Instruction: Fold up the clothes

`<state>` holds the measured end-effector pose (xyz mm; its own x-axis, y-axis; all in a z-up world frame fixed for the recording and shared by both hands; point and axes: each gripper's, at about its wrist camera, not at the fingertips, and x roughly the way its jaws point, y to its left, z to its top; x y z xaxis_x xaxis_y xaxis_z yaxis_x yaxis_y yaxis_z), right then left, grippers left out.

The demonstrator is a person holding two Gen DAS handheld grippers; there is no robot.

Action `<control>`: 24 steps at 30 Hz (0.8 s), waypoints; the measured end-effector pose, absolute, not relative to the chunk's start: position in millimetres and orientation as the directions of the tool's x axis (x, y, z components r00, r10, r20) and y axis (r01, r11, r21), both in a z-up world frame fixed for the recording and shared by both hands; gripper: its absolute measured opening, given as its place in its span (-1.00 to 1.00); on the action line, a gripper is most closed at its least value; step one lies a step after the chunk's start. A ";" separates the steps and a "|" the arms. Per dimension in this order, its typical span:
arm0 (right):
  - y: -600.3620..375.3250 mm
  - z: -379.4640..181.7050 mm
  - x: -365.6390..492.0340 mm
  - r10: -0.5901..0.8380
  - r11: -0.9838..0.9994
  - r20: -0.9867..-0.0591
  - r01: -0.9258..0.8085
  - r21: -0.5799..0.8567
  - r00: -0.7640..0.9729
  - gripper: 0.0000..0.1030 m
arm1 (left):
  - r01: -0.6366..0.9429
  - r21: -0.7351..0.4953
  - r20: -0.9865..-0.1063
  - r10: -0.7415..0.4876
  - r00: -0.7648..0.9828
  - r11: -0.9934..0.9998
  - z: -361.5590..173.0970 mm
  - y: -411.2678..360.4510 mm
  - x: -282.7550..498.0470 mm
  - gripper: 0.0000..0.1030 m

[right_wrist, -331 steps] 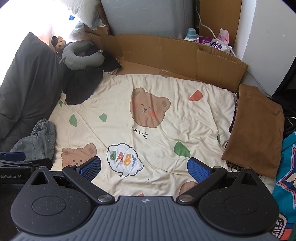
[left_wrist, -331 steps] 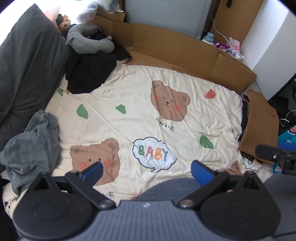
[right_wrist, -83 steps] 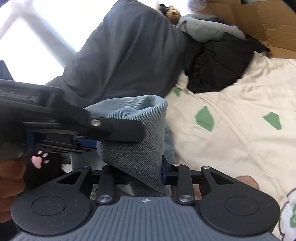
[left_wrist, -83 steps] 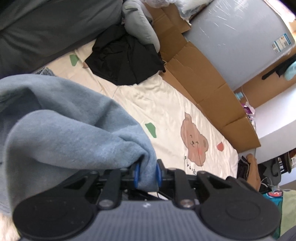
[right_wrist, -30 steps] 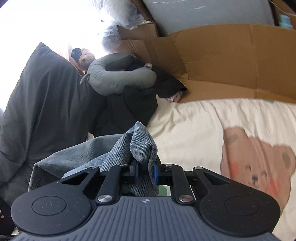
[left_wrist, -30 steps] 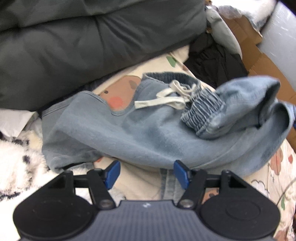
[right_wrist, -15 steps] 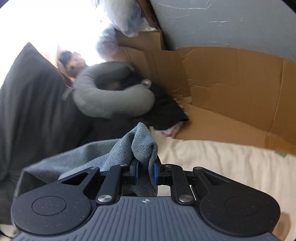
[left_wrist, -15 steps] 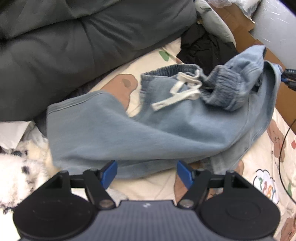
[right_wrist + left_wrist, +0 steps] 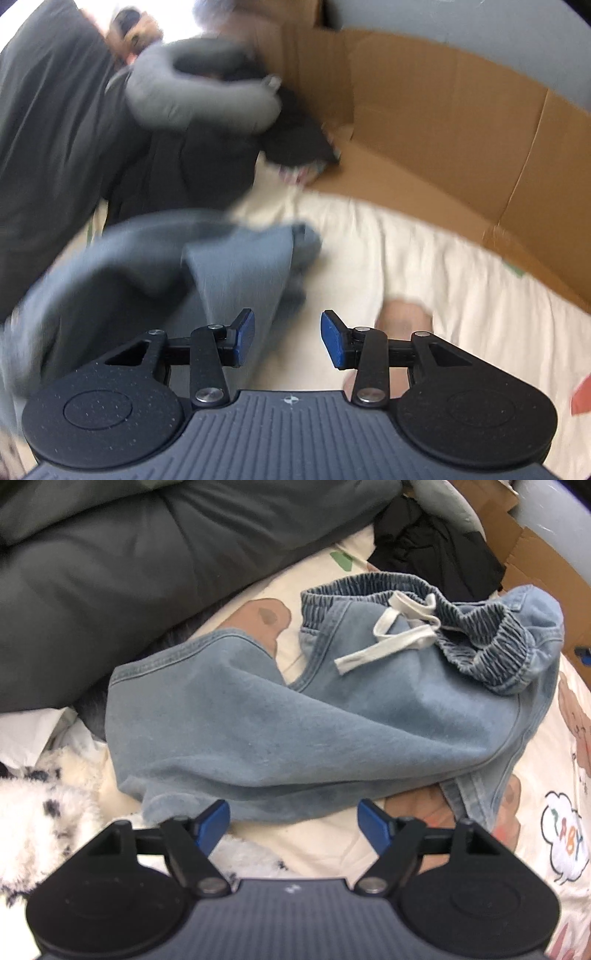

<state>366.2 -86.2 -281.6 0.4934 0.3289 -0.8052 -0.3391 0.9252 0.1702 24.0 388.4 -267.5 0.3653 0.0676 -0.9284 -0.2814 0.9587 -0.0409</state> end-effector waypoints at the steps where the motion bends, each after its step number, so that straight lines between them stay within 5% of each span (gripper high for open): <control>1: -87.0 -285.3 357.5 0.328 0.921 -0.814 -0.353 0.163 0.480 -0.09 | -0.283 -0.028 -0.928 0.080 0.363 0.959 -267.3 388.1 24.9 0.52; 18: -50.2 -362.2 230.6 0.563 0.824 -0.773 -0.127 0.552 0.294 -0.08 | -0.423 0.063 -0.956 0.176 0.234 0.904 -313.3 424.9 39.6 0.51; 24: -18.3 -383.9 188.3 0.626 0.771 -0.733 -0.068 0.634 0.266 -0.08 | -0.392 0.051 -0.949 0.167 0.268 0.918 -308.9 424.6 44.9 0.19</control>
<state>188.3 -18.3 -383.9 0.2658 0.6262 -0.7330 -0.0677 0.7706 0.6338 44.9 424.6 -308.9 0.2677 0.1671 -0.9489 -0.3924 0.9184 0.0511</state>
